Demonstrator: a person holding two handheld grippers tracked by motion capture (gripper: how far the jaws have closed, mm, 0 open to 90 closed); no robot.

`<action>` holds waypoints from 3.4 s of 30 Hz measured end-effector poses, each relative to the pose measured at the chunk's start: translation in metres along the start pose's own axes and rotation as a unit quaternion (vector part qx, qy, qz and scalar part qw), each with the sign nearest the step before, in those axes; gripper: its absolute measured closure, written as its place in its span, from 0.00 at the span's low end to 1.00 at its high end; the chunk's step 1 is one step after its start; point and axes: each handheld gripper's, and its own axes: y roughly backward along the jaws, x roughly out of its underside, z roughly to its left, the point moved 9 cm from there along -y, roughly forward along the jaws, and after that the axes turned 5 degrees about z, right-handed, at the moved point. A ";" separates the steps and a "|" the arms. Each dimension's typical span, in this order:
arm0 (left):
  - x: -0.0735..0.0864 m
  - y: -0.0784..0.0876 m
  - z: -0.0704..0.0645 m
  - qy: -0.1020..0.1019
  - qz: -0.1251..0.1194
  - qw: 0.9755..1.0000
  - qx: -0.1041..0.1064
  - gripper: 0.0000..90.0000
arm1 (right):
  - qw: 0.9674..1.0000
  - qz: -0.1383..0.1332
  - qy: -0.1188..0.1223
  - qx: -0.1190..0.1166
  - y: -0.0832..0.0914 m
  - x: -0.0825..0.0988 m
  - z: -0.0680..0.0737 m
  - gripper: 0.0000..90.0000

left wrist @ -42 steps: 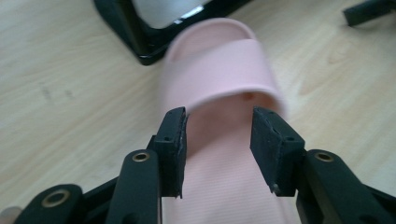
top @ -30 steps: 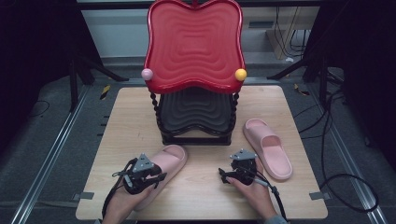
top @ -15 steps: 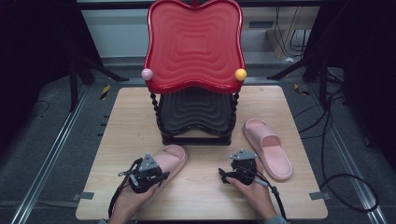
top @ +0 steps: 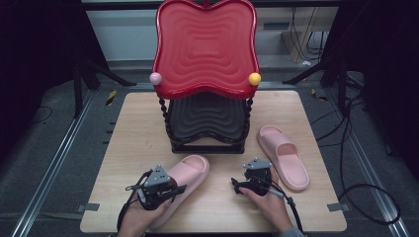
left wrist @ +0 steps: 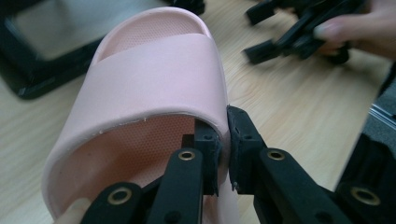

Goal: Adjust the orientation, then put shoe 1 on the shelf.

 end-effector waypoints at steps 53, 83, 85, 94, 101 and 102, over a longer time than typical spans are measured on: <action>-0.160 -0.017 0.031 0.034 -0.118 0.985 -0.124 0.93 | 1.000 -0.001 0.003 -0.001 0.000 0.000 0.000 0.09; -0.163 -0.040 0.078 0.068 -0.122 0.972 -0.191 0.93 | 1.000 -0.001 0.006 -0.005 0.000 0.000 0.000 0.09; -0.163 -0.043 0.080 0.070 -0.118 0.972 -0.191 0.93 | 1.000 -0.001 0.005 -0.006 0.001 0.000 0.000 0.09; -0.162 -0.049 0.080 0.066 -0.101 0.975 -0.187 0.92 | 1.000 -0.001 0.008 -0.006 0.001 0.001 0.000 0.09; -0.163 -0.051 0.079 0.068 -0.090 0.977 -0.178 0.89 | 1.000 -0.002 0.007 -0.008 0.001 0.001 0.000 0.09; -0.163 -0.051 0.079 0.069 -0.090 0.978 -0.177 0.87 | 1.000 -0.001 0.008 -0.007 0.001 0.001 0.000 0.09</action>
